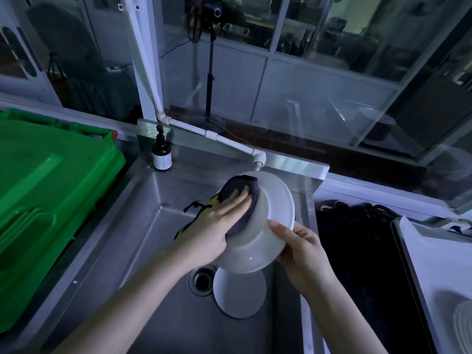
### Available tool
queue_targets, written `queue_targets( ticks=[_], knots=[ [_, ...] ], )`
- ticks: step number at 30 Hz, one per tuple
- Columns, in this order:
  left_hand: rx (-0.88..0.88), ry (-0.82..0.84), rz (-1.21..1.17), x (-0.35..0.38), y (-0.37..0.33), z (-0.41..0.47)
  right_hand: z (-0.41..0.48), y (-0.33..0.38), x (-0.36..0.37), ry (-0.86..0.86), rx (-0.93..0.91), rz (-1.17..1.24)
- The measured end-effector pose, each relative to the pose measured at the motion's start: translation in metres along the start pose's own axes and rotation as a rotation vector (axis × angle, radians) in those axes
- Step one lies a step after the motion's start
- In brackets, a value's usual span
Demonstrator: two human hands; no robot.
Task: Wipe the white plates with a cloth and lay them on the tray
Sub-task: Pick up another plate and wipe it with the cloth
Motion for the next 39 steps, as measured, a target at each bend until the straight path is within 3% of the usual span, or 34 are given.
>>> queue_targets(
  ticks=[4, 13, 19, 25, 33, 39],
  knots=[
    [0.100, 0.036, -0.029, 0.014, -0.016, -0.006, 0.004, 0.004, 0.001, 0.016, 0.010, 0.047],
    [-0.018, -0.016, -0.078, -0.005, 0.006, 0.025, 0.001, 0.002, 0.000, 0.033, 0.006, 0.014],
    [-0.101, -0.039, -0.088, -0.002, 0.015, 0.000, 0.006, 0.010, -0.015, -0.085, -0.045, 0.089],
    [0.058, 0.066, -0.044, 0.023, -0.027, -0.018, 0.008, 0.000, -0.011, -0.033, -0.004, 0.179],
    [-0.044, 0.048, -0.031, -0.010, 0.005, 0.030, -0.001, -0.016, -0.008, 0.012, 0.025, 0.027],
    [-0.159, -0.011, -0.102, -0.012, 0.035, 0.013, -0.001, -0.003, -0.016, -0.024, -0.005, 0.106]
  ],
)
Point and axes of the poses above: each hand's wrist, its own z-axis towards the middle knuckle, its own x-axis out of the palm, y = z × x, the point moved 7 cm from there along z, towards the middle knuckle, and after that the axes turned 2 degrees about -x, right-handed, at the moved point
